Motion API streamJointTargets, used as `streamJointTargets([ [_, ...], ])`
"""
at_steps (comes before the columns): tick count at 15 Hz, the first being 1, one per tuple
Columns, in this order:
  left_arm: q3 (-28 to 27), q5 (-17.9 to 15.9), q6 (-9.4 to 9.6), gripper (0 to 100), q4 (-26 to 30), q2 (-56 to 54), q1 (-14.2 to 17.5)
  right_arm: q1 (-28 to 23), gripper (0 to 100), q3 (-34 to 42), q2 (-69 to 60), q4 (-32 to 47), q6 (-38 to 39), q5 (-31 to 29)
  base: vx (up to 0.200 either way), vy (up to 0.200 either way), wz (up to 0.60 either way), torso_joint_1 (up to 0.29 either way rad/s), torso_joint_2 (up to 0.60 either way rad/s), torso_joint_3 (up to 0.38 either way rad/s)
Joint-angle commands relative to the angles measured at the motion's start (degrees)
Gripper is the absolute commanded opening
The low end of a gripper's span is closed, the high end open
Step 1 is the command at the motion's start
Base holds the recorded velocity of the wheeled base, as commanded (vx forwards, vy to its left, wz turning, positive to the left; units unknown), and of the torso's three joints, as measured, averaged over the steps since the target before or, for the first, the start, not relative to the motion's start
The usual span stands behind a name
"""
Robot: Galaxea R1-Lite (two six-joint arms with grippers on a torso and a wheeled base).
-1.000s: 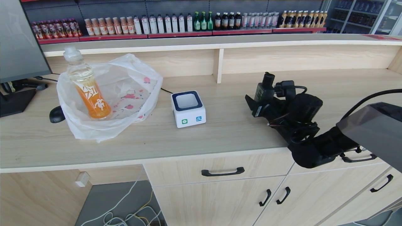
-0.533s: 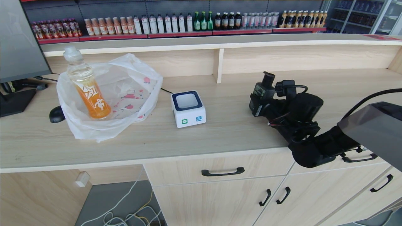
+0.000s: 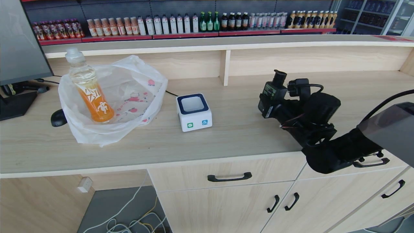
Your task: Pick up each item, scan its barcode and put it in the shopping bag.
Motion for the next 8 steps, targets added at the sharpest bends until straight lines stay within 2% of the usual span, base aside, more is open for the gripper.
streamJointTargets([
  [1,0.00,0.00,-0.04,100,0.00,-0.02,0.05,0.11,0,4.34,-4.43,-0.13,0.35,0.12,0.000,0.000,0.00,0.000,0.00,0.000],
  [8,0.00,0.00,-0.04,100,0.00,-0.02,0.05,2.05,0,20.86,-15.15,-8.30,2.90,3.20,0.000,0.000,0.00,0.000,0.00,0.000],
])
